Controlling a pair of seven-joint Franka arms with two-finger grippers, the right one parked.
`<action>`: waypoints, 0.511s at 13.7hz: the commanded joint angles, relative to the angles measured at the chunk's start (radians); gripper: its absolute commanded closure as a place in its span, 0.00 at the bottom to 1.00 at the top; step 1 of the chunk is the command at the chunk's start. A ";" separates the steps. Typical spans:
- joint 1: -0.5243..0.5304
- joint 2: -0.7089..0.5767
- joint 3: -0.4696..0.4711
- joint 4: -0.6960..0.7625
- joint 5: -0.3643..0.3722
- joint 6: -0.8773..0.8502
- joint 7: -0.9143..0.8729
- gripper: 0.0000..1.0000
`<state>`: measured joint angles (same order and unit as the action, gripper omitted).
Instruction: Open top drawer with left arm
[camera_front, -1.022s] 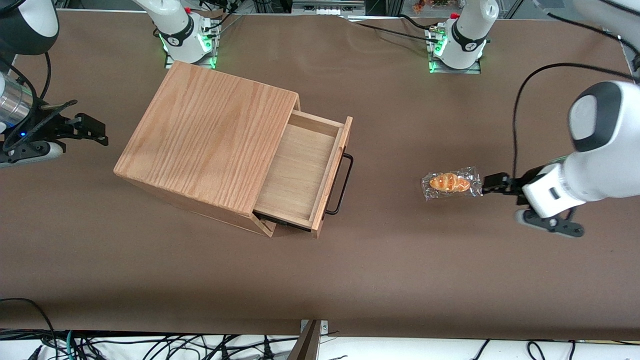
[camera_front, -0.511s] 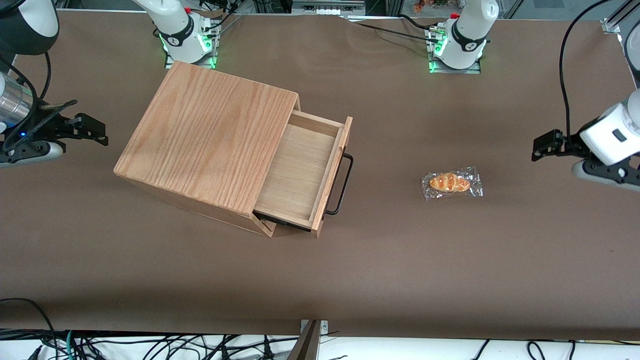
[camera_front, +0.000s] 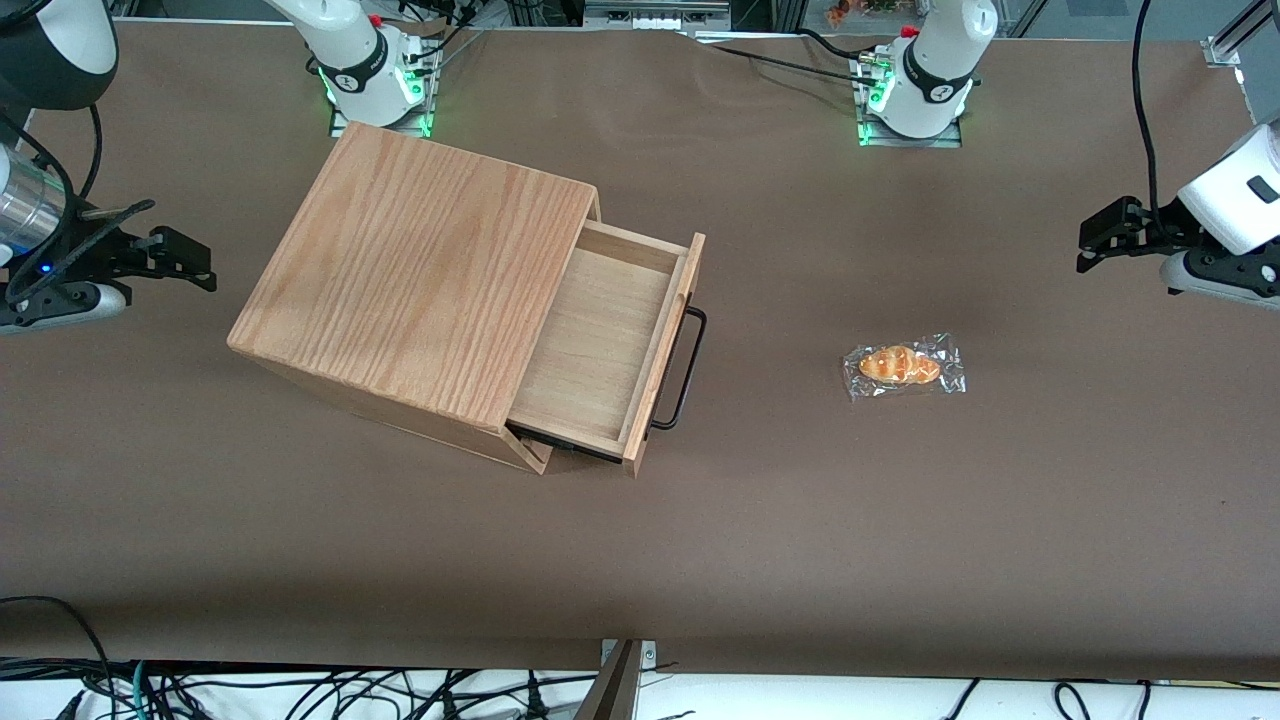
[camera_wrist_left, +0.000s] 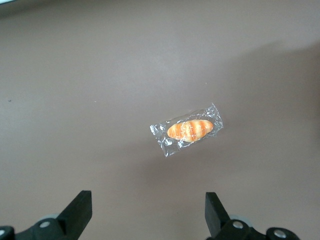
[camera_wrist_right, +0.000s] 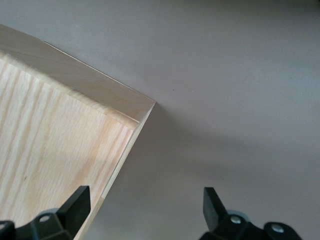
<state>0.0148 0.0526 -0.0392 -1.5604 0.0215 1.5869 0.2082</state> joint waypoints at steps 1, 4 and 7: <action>-0.009 -0.053 0.012 -0.041 0.025 -0.025 0.002 0.00; -0.013 -0.057 0.012 -0.043 0.017 -0.050 -0.033 0.00; -0.013 -0.056 0.013 -0.047 0.011 -0.025 -0.053 0.00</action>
<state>0.0132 0.0217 -0.0341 -1.5778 0.0215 1.5428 0.1770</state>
